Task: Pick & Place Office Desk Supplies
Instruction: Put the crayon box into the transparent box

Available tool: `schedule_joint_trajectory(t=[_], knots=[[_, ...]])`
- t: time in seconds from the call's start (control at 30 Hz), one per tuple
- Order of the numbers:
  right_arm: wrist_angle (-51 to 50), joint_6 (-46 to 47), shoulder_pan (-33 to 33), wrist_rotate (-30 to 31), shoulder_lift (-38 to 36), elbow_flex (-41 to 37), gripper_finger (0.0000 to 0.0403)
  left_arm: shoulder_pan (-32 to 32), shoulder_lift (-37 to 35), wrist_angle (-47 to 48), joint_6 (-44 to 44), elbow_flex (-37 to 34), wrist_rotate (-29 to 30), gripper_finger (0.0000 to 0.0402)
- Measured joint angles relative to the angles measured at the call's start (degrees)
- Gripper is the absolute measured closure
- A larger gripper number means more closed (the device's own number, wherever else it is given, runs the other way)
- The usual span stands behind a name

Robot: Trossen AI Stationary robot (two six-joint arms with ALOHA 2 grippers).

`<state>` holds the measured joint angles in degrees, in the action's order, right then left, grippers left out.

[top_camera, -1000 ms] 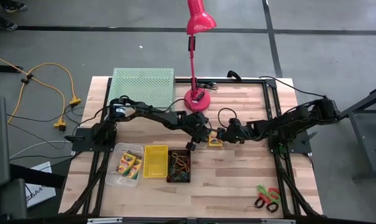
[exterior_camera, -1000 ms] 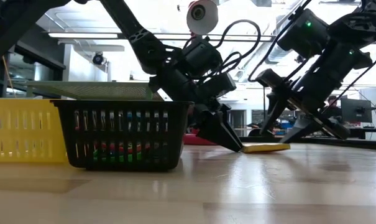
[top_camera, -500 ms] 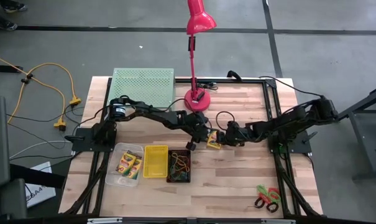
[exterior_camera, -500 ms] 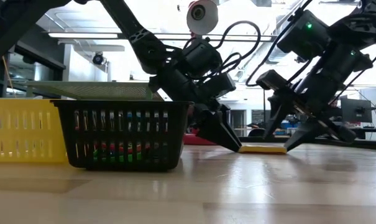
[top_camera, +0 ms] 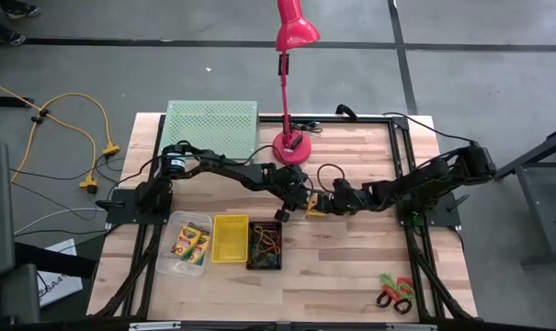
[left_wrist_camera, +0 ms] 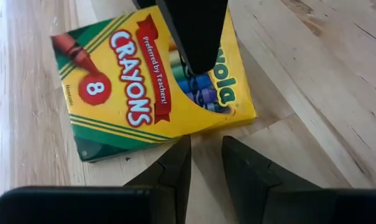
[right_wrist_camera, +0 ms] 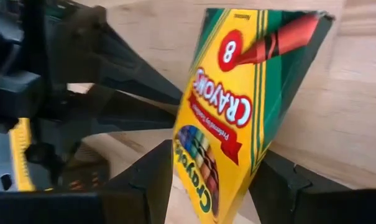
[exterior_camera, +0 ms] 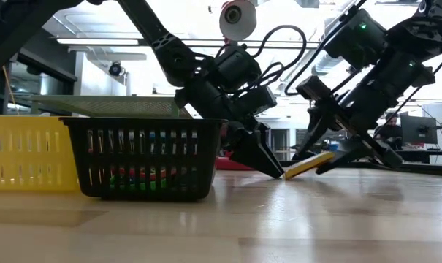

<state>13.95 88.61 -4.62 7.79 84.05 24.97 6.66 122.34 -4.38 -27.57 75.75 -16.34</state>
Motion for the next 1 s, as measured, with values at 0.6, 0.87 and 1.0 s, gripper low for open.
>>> schedule_joint_trajectory(t=[0.6,0.87,1.0], knots=[[0.9,-2.8,1.0,2.2,-0.1,0.0,0.0227,0.0,0.0,0.2,0.2,0.0,0.1,0.0311],[0.9,-3.0,1.0,2.3,-0.1,0.0,0.0265,-0.1,0.0,0.2,0.0,0.0,1.2,0.0311],[0.9,-3.0,1.0,2.4,-0.1,0.0,0.0296,-0.1,0.0,0.2,0.0,0.0,1.2,0.0311]])
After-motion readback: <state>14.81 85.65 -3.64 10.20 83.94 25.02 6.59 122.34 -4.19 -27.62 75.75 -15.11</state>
